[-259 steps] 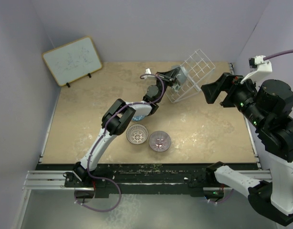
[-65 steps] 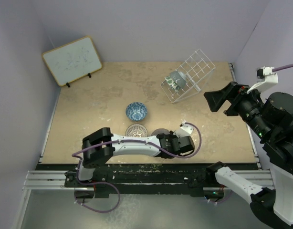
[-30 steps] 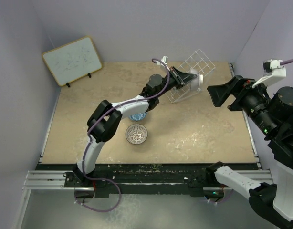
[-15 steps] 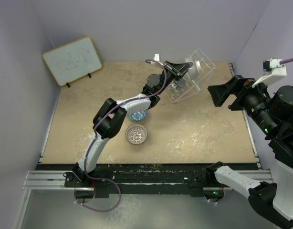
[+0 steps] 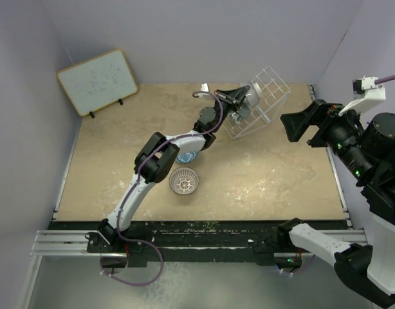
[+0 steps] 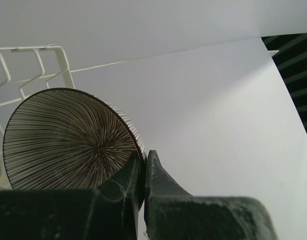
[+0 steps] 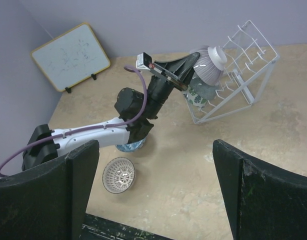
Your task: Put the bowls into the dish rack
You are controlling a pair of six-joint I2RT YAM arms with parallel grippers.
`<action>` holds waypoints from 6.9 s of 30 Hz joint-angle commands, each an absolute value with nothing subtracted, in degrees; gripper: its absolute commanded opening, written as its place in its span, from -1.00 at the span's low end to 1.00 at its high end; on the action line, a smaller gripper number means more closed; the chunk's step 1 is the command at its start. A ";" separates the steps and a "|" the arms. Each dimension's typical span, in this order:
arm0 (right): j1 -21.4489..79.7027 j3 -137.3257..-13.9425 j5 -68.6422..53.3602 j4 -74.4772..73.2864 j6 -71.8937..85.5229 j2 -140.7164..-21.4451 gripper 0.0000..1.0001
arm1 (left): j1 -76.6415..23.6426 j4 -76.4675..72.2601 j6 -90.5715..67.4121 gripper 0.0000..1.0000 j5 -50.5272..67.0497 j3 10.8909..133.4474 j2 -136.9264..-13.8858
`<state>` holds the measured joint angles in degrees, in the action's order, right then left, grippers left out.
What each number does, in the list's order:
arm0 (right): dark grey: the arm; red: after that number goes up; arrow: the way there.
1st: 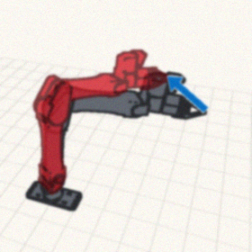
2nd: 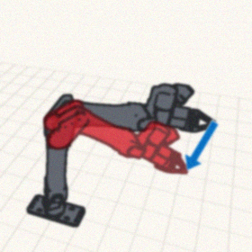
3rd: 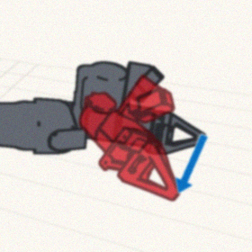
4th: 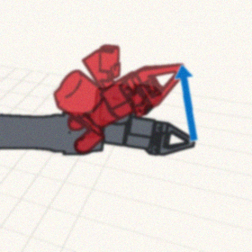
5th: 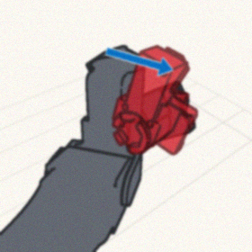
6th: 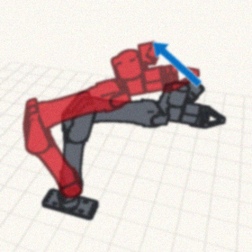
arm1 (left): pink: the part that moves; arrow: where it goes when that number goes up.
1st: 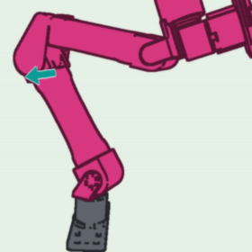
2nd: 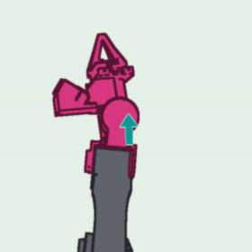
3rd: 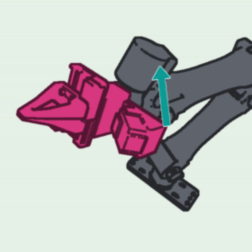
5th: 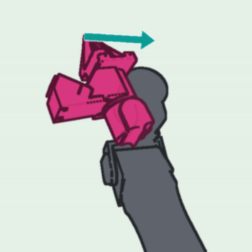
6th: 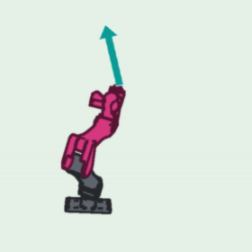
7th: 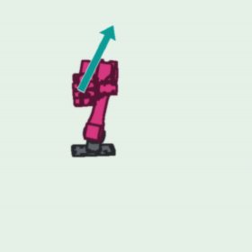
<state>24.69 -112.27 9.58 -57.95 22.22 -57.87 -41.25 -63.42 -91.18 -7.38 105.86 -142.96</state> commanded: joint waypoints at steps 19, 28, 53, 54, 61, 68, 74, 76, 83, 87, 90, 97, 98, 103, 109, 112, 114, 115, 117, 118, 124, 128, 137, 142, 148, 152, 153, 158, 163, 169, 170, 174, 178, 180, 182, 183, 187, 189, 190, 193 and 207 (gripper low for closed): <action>24.46 -112.12 11.41 -57.40 20.48 -57.57 0.94 | -41.11 -74.37 -94.86 -1.00 -11.52 113.24 -148.77; 24.44 -110.97 11.34 -57.25 20.48 -57.26 0.94 | -41.04 -70.54 -93.75 -0.88 -11.96 109.75 -146.42; 24.43 -111.62 11.08 -57.19 20.13 -57.79 0.96 | -40.61 -56.17 -90.15 -0.67 -11.00 108.14 -140.81; 24.43 -111.69 11.07 -57.28 20.13 -57.83 0.96 | -40.54 -55.03 -89.99 -0.67 -10.99 107.92 -140.15; 24.43 -111.41 10.82 -57.00 20.13 -57.84 0.97 | -39.99 -48.73 -88.44 -0.57 -10.77 106.29 -136.74; 24.43 -111.03 10.57 -56.69 20.28 -57.67 0.97 | -39.63 -42.87 -88.17 -0.34 -10.56 104.63 -134.21; 24.43 -110.36 10.46 -56.36 20.39 -57.31 0.97 | -39.37 -40.19 -88.03 -0.12 -10.04 104.46 -133.16; 24.43 -110.30 10.37 -56.27 20.42 -57.30 0.97 | -39.20 -38.48 -87.89 -0.10 -9.73 104.72 -132.76; 24.44 -110.06 9.82 -55.93 20.57 -57.30 0.97 | -38.47 -29.77 -85.75 0.21 -8.04 106.54 -130.47; 24.43 -109.45 9.26 -55.44 20.91 -56.99 0.97 | -38.01 -27.65 -85.93 0.30 -6.65 106.04 -129.96; 24.43 -109.49 9.06 -55.46 20.98 -56.78 0.97 | -38.04 -27.03 -85.95 0.37 -6.42 104.66 -129.24; 24.43 -109.90 8.79 -55.68 21.26 -56.60 0.97 | -37.64 -24.69 -85.26 0.59 -6.06 103.26 -127.11; 24.46 -109.88 8.73 -55.72 21.37 -56.52 0.97 | -37.55 -24.23 -85.25 0.62 -6.06 103.13 -126.65; 24.43 -109.90 8.22 -55.49 21.61 -56.35 0.97 | -36.94 -21.06 -81.70 0.76 -6.00 102.53 -124.24; 24.44 -110.01 7.67 -55.40 21.80 -56.40 0.97 | -36.29 -17.39 -77.61 0.98 -4.81 99.27 -120.39; 24.43 -110.58 7.54 -55.56 21.97 -56.43 0.97 | -36.17 -15.11 -72.83 0.98 -4.92 96.53 -116.74; 24.43 -110.89 7.37 -55.75 22.08 -56.43 0.97 | -36.19 -14.32 -69.21 0.98 -5.05 94.44 -113.95; 24.43 -110.91 7.34 -55.84 22.11 -56.38 0.96 | -36.24 -14.33 -67.20 0.98 -4.94 93.16 -112.52; 24.48 -110.65 7.30 -55.90 22.22 -56.13 0.97 | -36.25 -14.74 -63.89 0.98 -5.43 88.70 -108.91; 24.46 -110.47 7.30 -55.85 22.36 -56.00 0.96 | -36.22 -15.50 -62.17 0.99 -5.46 86.33 -106.98; 24.43 -109.60 7.12 -55.89 22.93 -55.18 0.97 | -36.86 -8.46 -48.59 0.98 -6.72 77.22 -96.58; 24.48 -108.56 6.67 -55.42 23.54 -54.64 0.96 | -39.39 -2.16 -41.08 0.99 -14.14 70.88 -89.62; 24.46 -106.53 5.89 -54.57 24.76 -54.06 0.95 | -49.66 10.79 -31.71 0.88 -31.48 70.08 -92.18; 24.43 -106.65 6.06 -55.19 25.08 -53.75 0.94 | -52.23 17.10 -32.08 0.84 -37.97 71.86 -96.28; 24.43 -106.26 5.99 -55.20 25.31 -53.61 0.94 | -52.29 18.58 -30.78 0.75 -42.27 72.53 -101.12; 24.43 -106.03 5.93 -55.02 25.31 -53.78 0.94 | -52.29 16.77 -27.59 0.76 -45.38 72.68 -103.23; 24.46 -106.04 5.89 -54.94 25.31 -53.83 0.94 | -52.29 15.44 -26.03 0.75 -45.65 72.56 -103.52; 24.45 -106.00 6.05 -54.67 24.98 -54.21 0.94 | -52.21 12.06 -21.35 0.72 -45.57 72.90 -106.42; 24.49 -106.12 6.56 -54.81 24.65 -54.32 0.95 | -52.03 10.38 -20.11 0.62 -44.08 72.52 -108.54; 24.43 -105.88 6.86 -54.50 24.55 -54.41 0.96 | -51.64 9.15 -19.08 0.36 -42.87 72.42 -109.64; 24.43 -105.81 6.93 -54.38 24.53 -54.40 0.96 | -51.60 9.02 -18.86 0.30 -42.78 72.38 -109.60; 24.44 -105.46 6.86 -53.93 24.52 -54.39 0.96 | -51.28 8.55 -18.35 0.23 -41.82 72.33 -110.31; 24.44 -105.45 6.83 -53.97 24.52 -54.49 0.96 | -50.43 8.13 -18.69 0.21 -40.85 71.99 -111.35; 24.43 -105.46 6.86 -53.99 24.52 -54.42 0.96 | -50.15 7.96 -18.68 0.17 -40.49 71.98 -111.76; 24.48 -105.45 6.94 -54.00 24.59 -54.33 0.96 | -49.86 7.75 -18.46 0.09 -40.14 72.03 -112.10; 24.44 -105.32 6.94 -54.00 24.61 -54.25 0.96 | -49.76 7.67 -18.39 0.09 -39.97 72.06 -112.21; 24.48 -105.09 7.03 -53.97 24.84 -53.96 0.96 | -49.63 7.68 -18.17 -0.05 -39.49 72.28 -112.18; 24.43 -104.94 7.10 -53.93 25.01 -53.67 0.96 | -49.65 8.02 -18.52 -0.23 -39.40 72.14 -112.01; 24.48 -104.84 7.12 -53.83 25.03 -53.58 0.96 | -49.65 8.16 -18.73 -0.37 -39.19 72.01 -111.72; 24.43 -104.70 7.10 -53.88 25.18 -53.34 0.96 | -49.66 8.67 -19.62 -0.78 -38.87 71.66 -110.93; 24.48 -104.61 7.56 -54.83 25.75 -51.75 0.96 | -48.58 5.33 -24.71 -1.00 -28.69 74.26 -98.31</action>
<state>24.69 -104.60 6.59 -56.29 25.15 -52.21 -49.50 11.05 -21.45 -33.45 70.85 -108.33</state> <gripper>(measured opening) 0.980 0.060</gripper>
